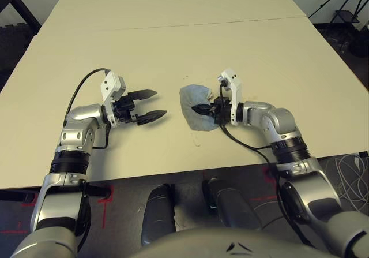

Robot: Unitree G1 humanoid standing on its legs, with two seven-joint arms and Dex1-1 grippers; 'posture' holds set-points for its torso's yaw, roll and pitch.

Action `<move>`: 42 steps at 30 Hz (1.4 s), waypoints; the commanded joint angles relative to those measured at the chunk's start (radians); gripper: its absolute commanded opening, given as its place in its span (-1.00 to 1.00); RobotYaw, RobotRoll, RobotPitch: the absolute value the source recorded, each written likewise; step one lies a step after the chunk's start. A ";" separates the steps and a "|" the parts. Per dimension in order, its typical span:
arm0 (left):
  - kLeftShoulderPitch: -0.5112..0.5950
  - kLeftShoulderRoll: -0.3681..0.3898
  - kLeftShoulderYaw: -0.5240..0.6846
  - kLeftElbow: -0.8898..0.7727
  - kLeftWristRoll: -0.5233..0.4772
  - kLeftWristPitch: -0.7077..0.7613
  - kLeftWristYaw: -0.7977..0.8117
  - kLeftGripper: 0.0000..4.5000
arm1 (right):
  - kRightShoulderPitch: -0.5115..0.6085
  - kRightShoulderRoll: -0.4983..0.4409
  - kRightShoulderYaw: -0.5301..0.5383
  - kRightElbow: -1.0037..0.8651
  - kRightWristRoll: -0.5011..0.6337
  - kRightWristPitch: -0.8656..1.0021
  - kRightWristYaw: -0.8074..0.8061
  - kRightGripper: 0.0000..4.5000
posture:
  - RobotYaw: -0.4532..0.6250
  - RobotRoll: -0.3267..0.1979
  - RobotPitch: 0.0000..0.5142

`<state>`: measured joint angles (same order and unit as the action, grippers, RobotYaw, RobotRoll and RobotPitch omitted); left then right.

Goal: Wipe the water off the table with a rag.

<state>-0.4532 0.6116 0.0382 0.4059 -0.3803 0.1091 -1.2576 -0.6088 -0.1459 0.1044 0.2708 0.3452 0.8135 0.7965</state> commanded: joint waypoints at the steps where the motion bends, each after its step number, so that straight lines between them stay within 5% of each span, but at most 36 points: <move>1: 0.014 0.000 0.001 -0.013 0.005 0.006 0.003 1.00 | 0.001 -0.015 0.003 0.083 -0.023 -0.004 -0.033 -0.96 | -0.42 0.25 -0.42; 13: 0.007 -0.007 -0.001 0.002 0.010 -0.001 0.004 1.00 | -0.085 -0.246 -0.054 0.269 -0.070 -0.174 -0.040 -0.96 | -0.44 0.25 -0.41; 25: -0.006 -0.013 -0.003 0.026 0.016 -0.011 0.003 1.00 | -0.152 -0.332 -0.172 0.357 -0.040 -0.212 -0.059 -0.96 | -0.45 0.25 -0.42; 32: -0.012 -0.015 -0.002 0.040 0.019 -0.018 0.003 1.00 | -0.230 -0.404 -0.284 0.314 0.074 -0.100 0.009 -0.96 | -0.46 0.25 -0.43; 42: -0.027 -0.022 -0.004 0.069 0.026 -0.031 0.000 1.00 | -0.328 -0.660 -0.262 0.385 0.035 -0.063 0.162 -0.96 | -0.49 0.25 -0.45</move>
<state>-0.4726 0.5919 0.0375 0.4535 -0.3696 0.0869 -1.2555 -0.9237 -0.7754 -0.1641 0.6343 0.3927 0.7542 0.9262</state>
